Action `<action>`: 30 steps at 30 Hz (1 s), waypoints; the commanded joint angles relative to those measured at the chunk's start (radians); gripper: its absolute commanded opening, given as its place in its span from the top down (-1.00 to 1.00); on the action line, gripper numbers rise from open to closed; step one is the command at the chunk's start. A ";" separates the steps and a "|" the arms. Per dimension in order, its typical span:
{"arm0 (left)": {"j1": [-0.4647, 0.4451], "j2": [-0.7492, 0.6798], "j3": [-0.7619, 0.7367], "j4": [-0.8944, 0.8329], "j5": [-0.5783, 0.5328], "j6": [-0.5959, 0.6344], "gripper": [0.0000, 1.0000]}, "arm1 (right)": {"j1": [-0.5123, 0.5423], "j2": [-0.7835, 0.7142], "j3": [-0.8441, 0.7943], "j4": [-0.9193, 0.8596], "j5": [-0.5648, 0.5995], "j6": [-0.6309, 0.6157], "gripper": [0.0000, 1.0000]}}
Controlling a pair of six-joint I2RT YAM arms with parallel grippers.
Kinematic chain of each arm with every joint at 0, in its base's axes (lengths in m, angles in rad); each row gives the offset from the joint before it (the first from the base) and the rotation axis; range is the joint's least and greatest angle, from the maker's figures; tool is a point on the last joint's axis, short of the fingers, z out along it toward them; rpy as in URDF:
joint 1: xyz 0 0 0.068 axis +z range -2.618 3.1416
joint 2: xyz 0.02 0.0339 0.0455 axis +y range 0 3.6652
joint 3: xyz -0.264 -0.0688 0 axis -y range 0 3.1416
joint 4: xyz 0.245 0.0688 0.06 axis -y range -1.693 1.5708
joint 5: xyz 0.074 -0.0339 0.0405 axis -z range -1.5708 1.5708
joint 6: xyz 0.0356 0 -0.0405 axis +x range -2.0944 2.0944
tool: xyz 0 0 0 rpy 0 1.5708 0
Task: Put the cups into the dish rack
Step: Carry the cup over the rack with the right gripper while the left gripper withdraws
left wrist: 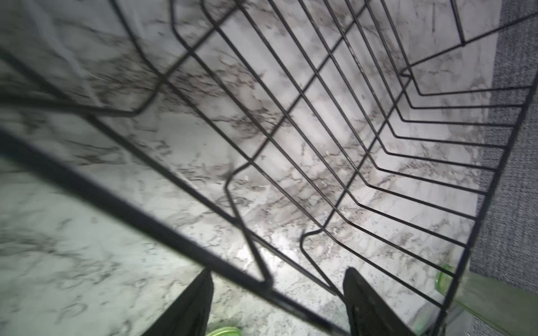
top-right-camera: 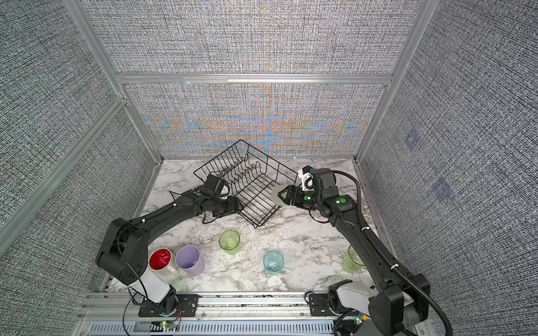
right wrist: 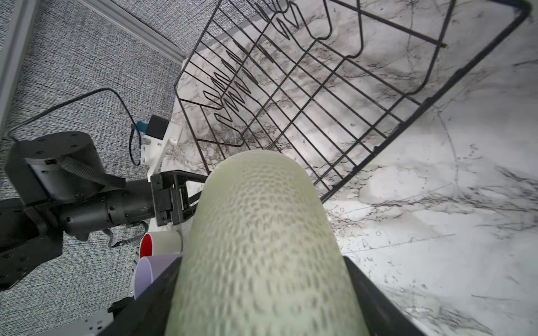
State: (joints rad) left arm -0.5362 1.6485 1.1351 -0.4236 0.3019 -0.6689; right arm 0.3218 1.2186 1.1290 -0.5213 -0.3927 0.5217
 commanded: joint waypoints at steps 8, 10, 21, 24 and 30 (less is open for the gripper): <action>-0.140 0.098 0.048 0.183 0.215 -0.144 -0.32 | -0.012 0.005 0.048 -0.095 0.148 -0.081 -0.56; -0.170 0.128 0.059 0.227 0.228 -0.173 -0.32 | -0.017 0.011 0.050 -0.100 0.153 -0.085 -0.56; -0.334 0.369 0.329 0.293 0.283 -0.231 -0.25 | -0.085 0.018 0.066 -0.170 0.189 -0.106 -0.56; -0.369 0.433 0.405 0.327 0.300 -0.256 -0.23 | -0.103 0.020 0.074 -0.169 0.190 -0.111 -0.56; -0.403 0.457 0.460 0.333 0.295 -0.251 -0.23 | -0.152 0.015 0.099 -0.211 0.217 -0.124 -0.56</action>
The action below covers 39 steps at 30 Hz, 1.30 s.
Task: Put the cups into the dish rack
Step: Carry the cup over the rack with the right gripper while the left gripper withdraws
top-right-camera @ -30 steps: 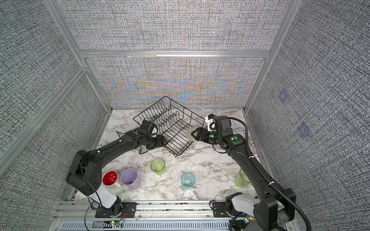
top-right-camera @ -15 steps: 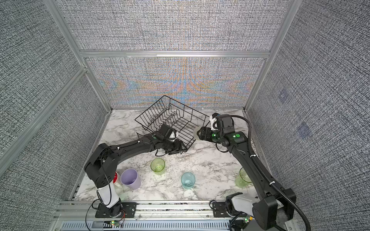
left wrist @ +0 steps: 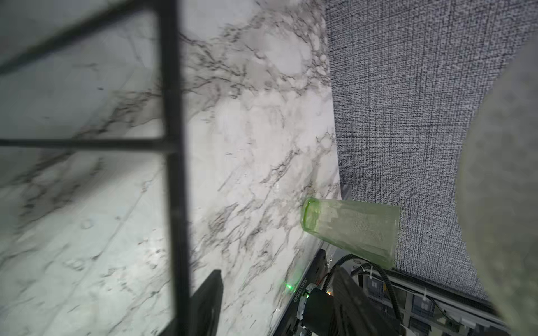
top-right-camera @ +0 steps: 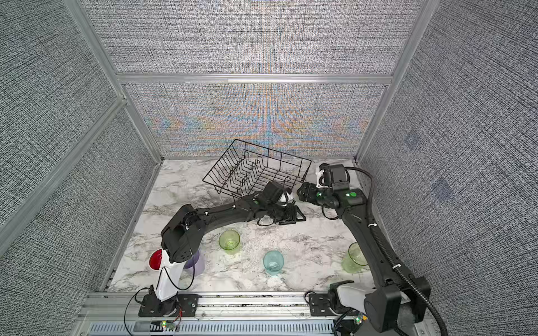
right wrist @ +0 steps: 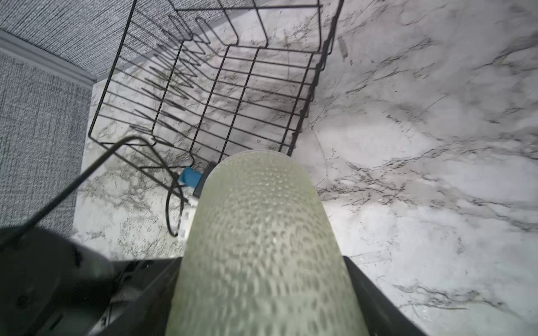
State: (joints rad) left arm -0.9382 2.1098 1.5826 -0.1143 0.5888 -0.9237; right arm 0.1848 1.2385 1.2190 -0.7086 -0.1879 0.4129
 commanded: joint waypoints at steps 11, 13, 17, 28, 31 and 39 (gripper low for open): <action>0.007 -0.302 -0.130 -0.249 -0.261 0.240 -0.32 | -0.041 0.084 0.122 -0.006 0.007 -0.050 -0.55; 0.016 -0.364 -0.140 -0.321 -0.317 0.291 -0.36 | -0.034 0.114 0.148 0.007 0.000 -0.057 -0.52; 0.048 -0.489 -0.156 -0.488 -0.519 0.325 -0.49 | -0.005 0.208 0.210 0.025 -0.001 -0.076 -0.51; 0.360 -0.694 -0.245 -0.631 -0.729 0.366 -0.99 | 0.095 0.548 0.438 -0.005 0.001 -0.107 -0.49; 0.462 -0.679 -0.220 -0.622 -0.707 0.406 -0.99 | 0.142 0.634 0.513 -0.063 0.012 -0.126 -0.49; 0.668 -0.499 -0.048 -0.627 -0.623 0.442 -0.99 | 0.232 0.700 0.579 -0.262 0.089 -0.186 -0.43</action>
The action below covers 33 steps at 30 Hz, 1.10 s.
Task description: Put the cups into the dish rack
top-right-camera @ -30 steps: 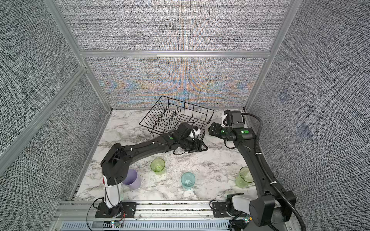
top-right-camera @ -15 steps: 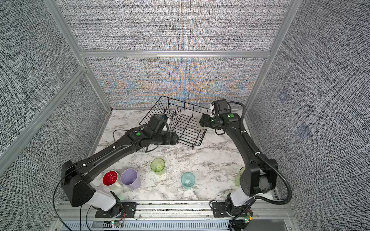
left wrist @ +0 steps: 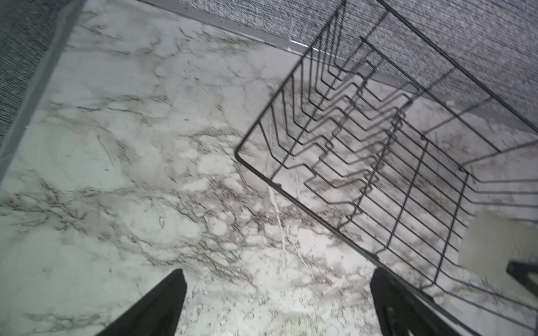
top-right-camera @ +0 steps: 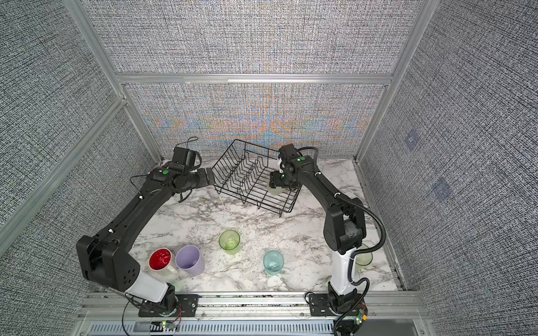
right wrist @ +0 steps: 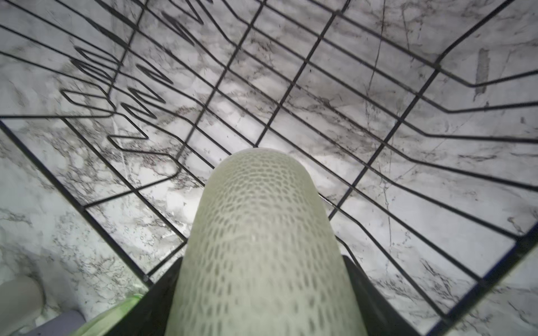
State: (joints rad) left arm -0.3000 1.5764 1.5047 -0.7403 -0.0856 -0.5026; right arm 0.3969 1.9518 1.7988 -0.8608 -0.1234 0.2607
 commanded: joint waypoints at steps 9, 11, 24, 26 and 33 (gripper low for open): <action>0.079 0.087 0.053 -0.012 0.140 -0.003 -0.99 | 0.079 -0.103 -0.148 -0.198 0.123 -0.052 -0.43; 0.078 0.070 0.025 -0.012 0.154 -0.001 -0.99 | 0.072 -0.109 -0.158 -0.229 0.135 -0.055 -0.43; 0.115 0.031 -0.051 0.014 0.241 0.015 -0.99 | -0.015 -0.178 -0.248 -0.299 0.316 -0.070 -0.43; 0.116 0.022 -0.073 0.025 0.250 0.015 -0.99 | -0.045 -0.186 -0.248 -0.298 0.330 -0.072 -0.43; 0.115 -0.024 -0.136 0.014 0.271 0.022 -0.99 | -0.070 -0.182 -0.182 -0.292 0.273 -0.077 -0.43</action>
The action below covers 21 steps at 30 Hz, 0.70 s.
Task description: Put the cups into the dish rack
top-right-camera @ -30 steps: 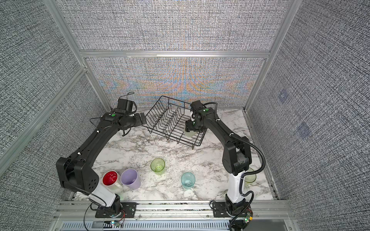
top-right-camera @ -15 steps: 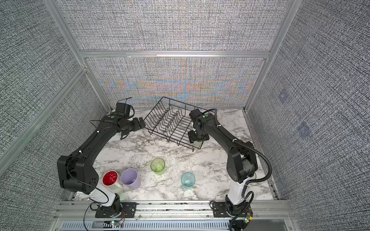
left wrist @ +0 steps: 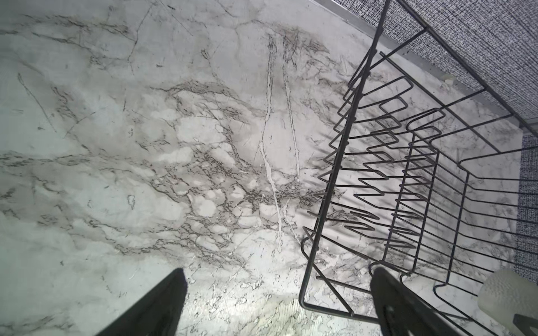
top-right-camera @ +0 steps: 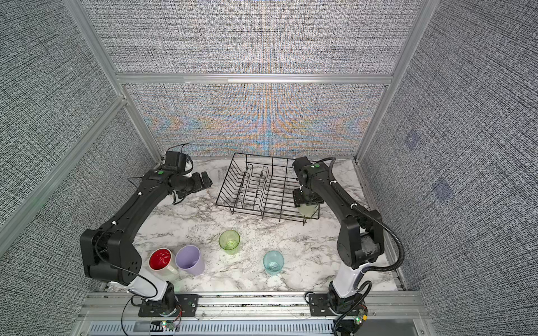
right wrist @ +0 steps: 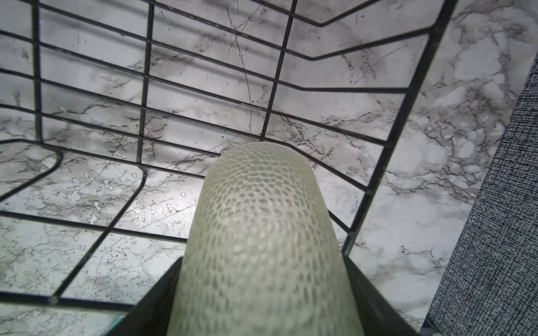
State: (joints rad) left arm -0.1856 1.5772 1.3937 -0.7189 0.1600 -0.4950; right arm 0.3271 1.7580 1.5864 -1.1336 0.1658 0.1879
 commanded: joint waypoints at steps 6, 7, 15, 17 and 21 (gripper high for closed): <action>0.000 -0.116 -0.107 -0.014 0.037 0.018 -0.99 | -0.002 0.114 0.177 0.005 -0.040 0.007 -0.43; 0.001 -0.133 -0.124 -0.007 0.036 0.015 -0.99 | -0.003 0.142 0.215 0.002 -0.040 0.004 -0.43; 0.002 -0.275 -0.199 -0.062 -0.120 0.024 -0.99 | 0.006 0.323 0.473 0.022 -0.124 0.001 -0.44; 0.001 -0.317 -0.230 -0.041 -0.139 0.030 -0.99 | 0.004 0.386 0.555 -0.013 -0.095 -0.006 -0.44; 0.003 -0.373 -0.247 -0.076 -0.194 0.038 -0.99 | -0.020 0.489 0.697 -0.075 -0.011 -0.029 -0.47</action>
State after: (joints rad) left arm -0.1829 1.2301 1.1572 -0.7681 0.0372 -0.4709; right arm 0.3222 2.2124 2.2276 -1.1515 0.0906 0.1787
